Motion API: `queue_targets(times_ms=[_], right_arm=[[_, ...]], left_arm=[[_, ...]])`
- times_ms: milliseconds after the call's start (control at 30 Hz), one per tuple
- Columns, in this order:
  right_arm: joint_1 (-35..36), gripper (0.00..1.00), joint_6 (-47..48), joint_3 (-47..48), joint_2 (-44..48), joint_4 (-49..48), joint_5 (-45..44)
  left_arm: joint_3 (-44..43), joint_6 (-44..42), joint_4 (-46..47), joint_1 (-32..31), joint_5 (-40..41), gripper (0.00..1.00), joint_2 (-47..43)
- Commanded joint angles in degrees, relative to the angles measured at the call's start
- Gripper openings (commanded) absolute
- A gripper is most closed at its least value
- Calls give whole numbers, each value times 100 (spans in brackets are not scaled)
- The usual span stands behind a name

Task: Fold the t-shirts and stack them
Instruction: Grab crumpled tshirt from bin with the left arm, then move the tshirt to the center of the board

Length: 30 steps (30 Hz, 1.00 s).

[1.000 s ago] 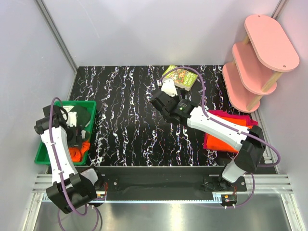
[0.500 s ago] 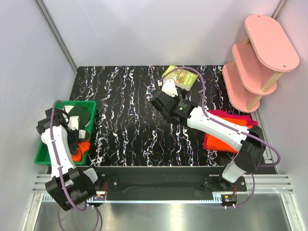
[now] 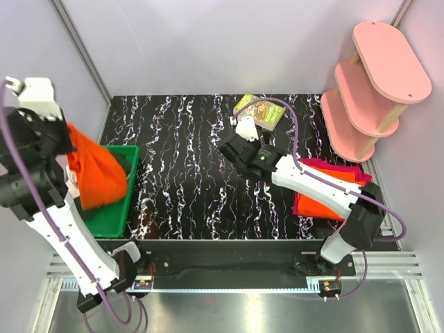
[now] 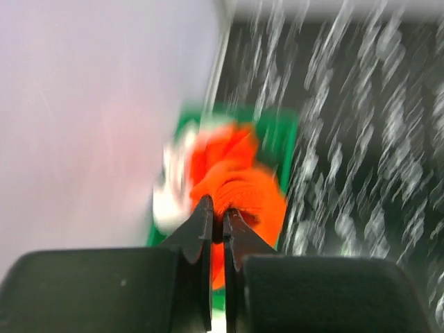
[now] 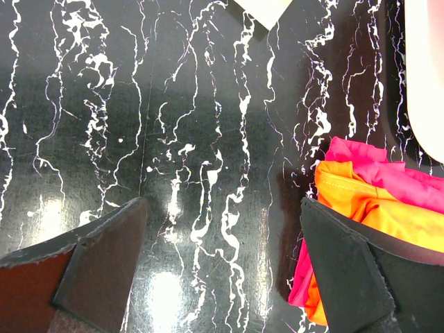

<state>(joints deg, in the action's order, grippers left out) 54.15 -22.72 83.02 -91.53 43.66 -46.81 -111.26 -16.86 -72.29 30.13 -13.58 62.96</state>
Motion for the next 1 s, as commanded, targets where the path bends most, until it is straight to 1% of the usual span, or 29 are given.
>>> queue_targets(times_ms=[0, 33, 100, 133, 167, 200, 233, 267, 300, 333, 367, 400, 433, 467, 500, 533, 567, 600, 633, 667, 700, 733, 800, 833, 867, 900, 933, 967], right_arm=[[25, 100, -75, 276, 381, 20, -74], [25, 100, -66, 284, 451, 11, -109], [25, 100, -40, 293, 513, 11, -144], [25, 100, -31, 302, 591, 11, -145], [25, 100, -31, 311, 636, 20, -145], [34, 100, -57, 311, 671, 11, -145], [34, 100, -66, 311, 776, 11, -127], [34, 100, -83, 302, 820, 11, -118], [34, 100, -118, 267, 908, 11, -109], [34, 100, -145, 241, 961, 11, -57], [34, 99, -206, 197, 1013, 11, -39], [52, 99, -241, 144, 1110, 20, -39], [69, 99, -285, 22, 1171, 20, -39], [78, 98, -338, -49, 1216, 20, -48], [104, 98, -460, -163, 1338, 63, -57], [113, 98, -514, -216, 1400, 81, -65], [122, 98, -619, -277, 1462, 116, -74], [122, 97, -663, -391, 1584, 134, -100], [131, 97, -698, -436, 1646, 143, -153], [131, 97, -760, -462, 1690, 195, -171], [131, 97, -795, -489, 1769, 222, -214], [122, 97, -813, -480, 1787, 257, -258], [131, 97, -830, -410, 1840, 318, -267], [131, 97, -831, -375, 1849, 345, -285], [131, 97, -804, -349, 1831, 406, -285], [131, 97, -795, -296, 1814, 433, -285], [131, 97, -778, -278, 1788, 450, -294], [131, 97, -778, -269, 1770, 477, -294]], left_arm=[[-1388, 929, 574, 28, -1426, 0, 480], [-1494, 1035, 985, 11, -1706, 0, 507], [-1617, 1430, 1383, -103, -1840, 0, 551], [-1844, 1527, 1628, -182, -1858, 0, 612], [-2020, 1650, 1648, -313, -1763, 0, 804], [-2205, 1677, 1648, -611, -1675, 0, 945], [-2398, 1677, 1631, -770, -1622, 0, 1033], [-2391, 1634, 1639, -937, -1656, 0, 1112], [-2330, 1573, 1631, -1470, -1665, 0, 1113], [-2060, 1459, 1570, -1866, -1378, 0, 1087], [-1849, 1145, 1534, -2923, -1036, 0, 974], [-1620, 993, 1508, -3473, -632, 0, 947], [-1200, 844, 1438, -3870, -97, 0, 929], [-1048, 686, 1385, -4118, -14, 0, 937], [-951, 641, 1332, -4416, 100, 0, 1025], [-819, 562, 1306, -4576, 615, 0, 1086], [-835, 205, 1271, -5073, 977, 0, 1157], [-888, 10, 1244, -5426, 1337, 0, 1349], [-1115, -166, 1226, -5778, 2106, 0, 1438], [-1352, -368, 1235, -6330, 2358, 0, 1595], [-1676, -405, 1235, -6509, 2578, 0, 1771], [-2584, -432, 1174, -6615, 2911, 0, 2268], [-3722, -502, 1025, -6827, 3063, 0, 2807], [-4380, -615, 1076, -6958, 3290, 0, 3079], [-4378, -886, 1251, -7325, 3440, 0, 3065], [-4169, -1037, 1531, -7520, 3615, 0, 2925], [-3749, -1134, 1978, -7687, 3835, 0, 2741], [-3788, -1179, 2008, -7924, 3819, 0, 2757]])
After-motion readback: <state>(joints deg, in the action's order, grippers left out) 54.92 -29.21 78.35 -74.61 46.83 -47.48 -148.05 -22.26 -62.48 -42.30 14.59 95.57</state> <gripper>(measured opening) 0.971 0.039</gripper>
